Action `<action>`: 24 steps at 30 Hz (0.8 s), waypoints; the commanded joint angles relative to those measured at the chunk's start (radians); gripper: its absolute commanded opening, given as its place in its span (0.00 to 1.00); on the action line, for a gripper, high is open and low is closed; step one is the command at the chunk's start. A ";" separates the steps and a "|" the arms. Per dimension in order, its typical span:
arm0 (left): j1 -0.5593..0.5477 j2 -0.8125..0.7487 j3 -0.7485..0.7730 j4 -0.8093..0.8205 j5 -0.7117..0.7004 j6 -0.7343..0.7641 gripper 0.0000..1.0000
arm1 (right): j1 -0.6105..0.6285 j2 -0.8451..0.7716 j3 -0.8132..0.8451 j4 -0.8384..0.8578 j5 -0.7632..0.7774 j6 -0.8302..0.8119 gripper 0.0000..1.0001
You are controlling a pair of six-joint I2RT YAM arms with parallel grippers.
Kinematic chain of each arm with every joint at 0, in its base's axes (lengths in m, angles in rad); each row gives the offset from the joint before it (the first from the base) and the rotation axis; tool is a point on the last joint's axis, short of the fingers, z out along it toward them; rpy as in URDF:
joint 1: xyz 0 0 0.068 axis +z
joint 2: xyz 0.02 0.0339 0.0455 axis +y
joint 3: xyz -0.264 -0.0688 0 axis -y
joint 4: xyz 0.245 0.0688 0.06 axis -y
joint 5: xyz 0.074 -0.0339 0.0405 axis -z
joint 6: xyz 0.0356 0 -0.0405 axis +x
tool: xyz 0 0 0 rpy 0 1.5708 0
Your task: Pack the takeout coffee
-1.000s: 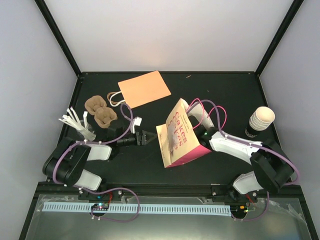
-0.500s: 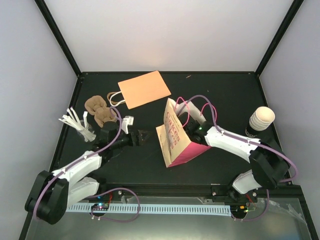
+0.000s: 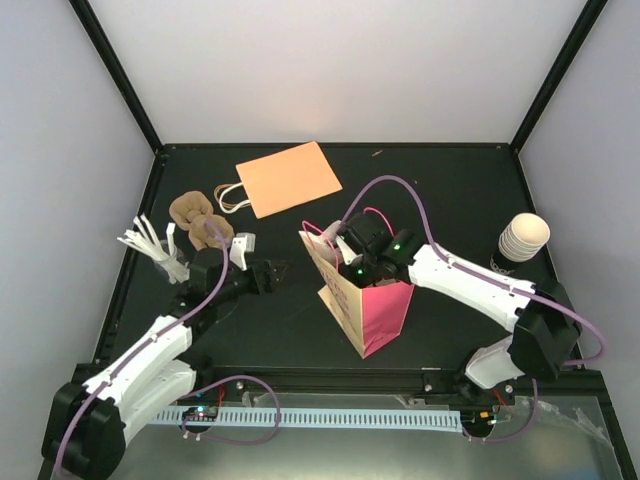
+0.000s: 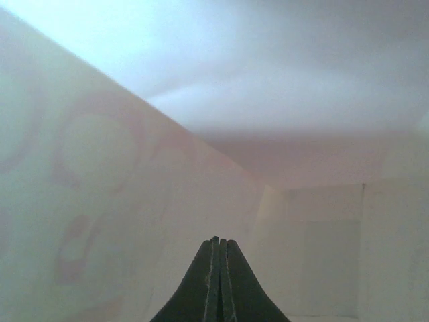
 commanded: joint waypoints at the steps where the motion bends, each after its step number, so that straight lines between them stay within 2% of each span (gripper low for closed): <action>1: 0.009 -0.061 0.060 -0.058 -0.021 -0.005 0.99 | 0.008 -0.046 0.066 -0.079 0.062 -0.017 0.01; 8: 0.008 -0.113 0.105 -0.124 0.040 0.006 0.99 | 0.009 -0.072 0.149 -0.143 0.084 -0.032 0.02; 16: 0.008 -0.062 0.072 -0.050 0.128 -0.019 0.99 | 0.009 -0.064 0.143 -0.172 0.125 -0.032 0.02; 24: 0.000 -0.064 0.130 -0.040 0.140 0.008 0.98 | 0.010 -0.088 0.184 -0.206 0.146 -0.038 0.03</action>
